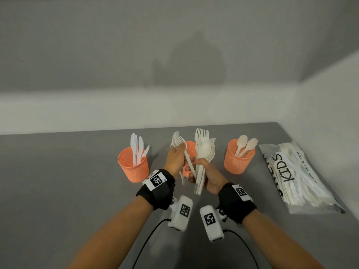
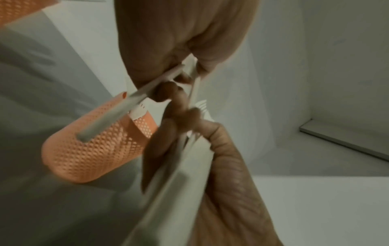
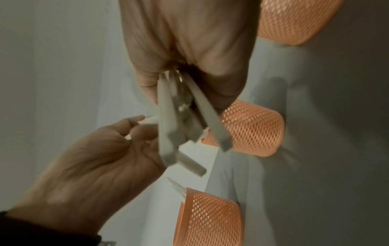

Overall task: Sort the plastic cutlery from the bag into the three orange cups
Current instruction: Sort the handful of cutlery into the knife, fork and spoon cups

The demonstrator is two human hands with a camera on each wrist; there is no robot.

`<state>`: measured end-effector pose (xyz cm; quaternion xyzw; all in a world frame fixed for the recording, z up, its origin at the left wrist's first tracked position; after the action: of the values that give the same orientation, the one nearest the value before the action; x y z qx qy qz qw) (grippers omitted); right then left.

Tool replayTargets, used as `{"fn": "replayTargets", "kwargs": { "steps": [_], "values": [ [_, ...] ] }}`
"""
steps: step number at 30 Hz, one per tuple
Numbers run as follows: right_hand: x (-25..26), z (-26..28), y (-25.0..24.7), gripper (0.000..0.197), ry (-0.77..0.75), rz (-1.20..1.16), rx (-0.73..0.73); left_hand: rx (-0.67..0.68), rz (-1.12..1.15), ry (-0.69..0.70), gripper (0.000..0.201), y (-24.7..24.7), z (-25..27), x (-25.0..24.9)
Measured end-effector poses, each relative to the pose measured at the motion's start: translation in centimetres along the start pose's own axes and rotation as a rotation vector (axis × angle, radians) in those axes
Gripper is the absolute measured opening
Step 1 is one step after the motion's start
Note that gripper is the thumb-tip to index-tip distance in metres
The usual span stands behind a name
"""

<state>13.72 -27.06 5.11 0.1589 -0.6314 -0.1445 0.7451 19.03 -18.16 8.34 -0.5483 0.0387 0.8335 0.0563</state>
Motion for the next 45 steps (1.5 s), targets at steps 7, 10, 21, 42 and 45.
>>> {"fn": "replayTargets", "kwargs": {
  "steps": [7, 10, 21, 42, 45],
  "values": [
    [-0.2, 0.1, -1.1, 0.017, -0.014, 0.052, -0.009, -0.131, 0.190, 0.110, 0.026, -2.5, 0.1, -2.3],
    [-0.3, 0.1, -1.4, 0.017, -0.015, 0.075, 0.013, -0.093, 0.018, 0.090, 0.016, -2.0, -0.1, -2.0],
    [-0.4, 0.2, -1.3, 0.028, -0.033, 0.143, 0.022, -0.150, -0.050, 0.121, 0.009, -1.1, -1.2, -1.7],
    [0.7, 0.5, -3.0, 0.029, -0.072, 0.127, -0.100, -0.126, 0.156, 0.103, 0.032, -2.5, -1.1, -0.8],
    [0.8, 0.8, -3.9, 0.029, -0.066, 0.144, -0.149, -0.110, 0.006, 0.123, 0.030, -3.1, -0.8, -1.6]
  ]
}}
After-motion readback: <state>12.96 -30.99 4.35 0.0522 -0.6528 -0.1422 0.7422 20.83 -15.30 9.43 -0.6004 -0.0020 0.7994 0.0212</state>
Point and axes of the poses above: each hand's wrist, its own z-axis away from the middle knuckle, its own y-axis out of the palm, x = y × z, the point moved 8 cm from there along -z, towards the middle knuckle, and after that the axes turned 12 degrees about -y, right-handed, at the moved point
